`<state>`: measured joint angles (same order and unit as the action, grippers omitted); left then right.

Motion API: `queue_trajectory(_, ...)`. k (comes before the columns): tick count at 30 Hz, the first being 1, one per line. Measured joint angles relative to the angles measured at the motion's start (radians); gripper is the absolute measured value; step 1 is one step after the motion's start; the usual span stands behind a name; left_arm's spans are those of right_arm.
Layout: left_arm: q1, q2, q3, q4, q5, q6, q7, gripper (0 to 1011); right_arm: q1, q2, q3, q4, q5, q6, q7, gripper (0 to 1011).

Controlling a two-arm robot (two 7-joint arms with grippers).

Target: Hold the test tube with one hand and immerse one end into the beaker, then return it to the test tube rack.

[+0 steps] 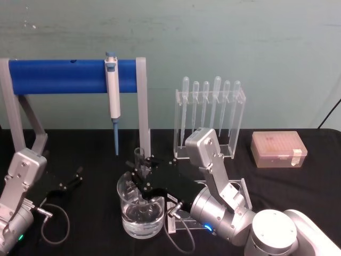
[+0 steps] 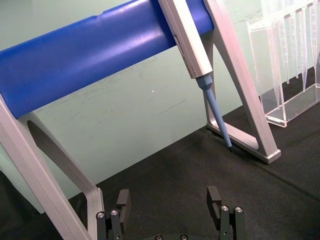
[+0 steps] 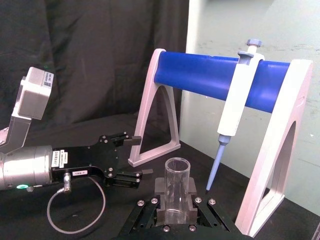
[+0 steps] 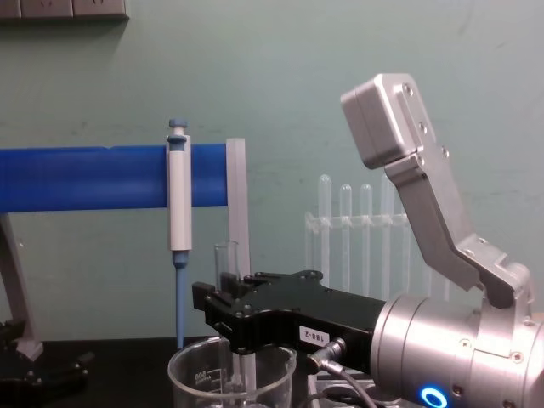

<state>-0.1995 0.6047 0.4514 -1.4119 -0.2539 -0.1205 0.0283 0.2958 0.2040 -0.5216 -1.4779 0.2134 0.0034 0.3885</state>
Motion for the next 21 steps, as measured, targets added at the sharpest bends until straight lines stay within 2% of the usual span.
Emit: queue_trajectory(21, 0.000, 0.000, 0.000, 0.000, 0.000, 0.000, 0.000, 1000, 0.000, 0.000, 0.000, 0.000, 0.000, 0.000, 0.000, 230)
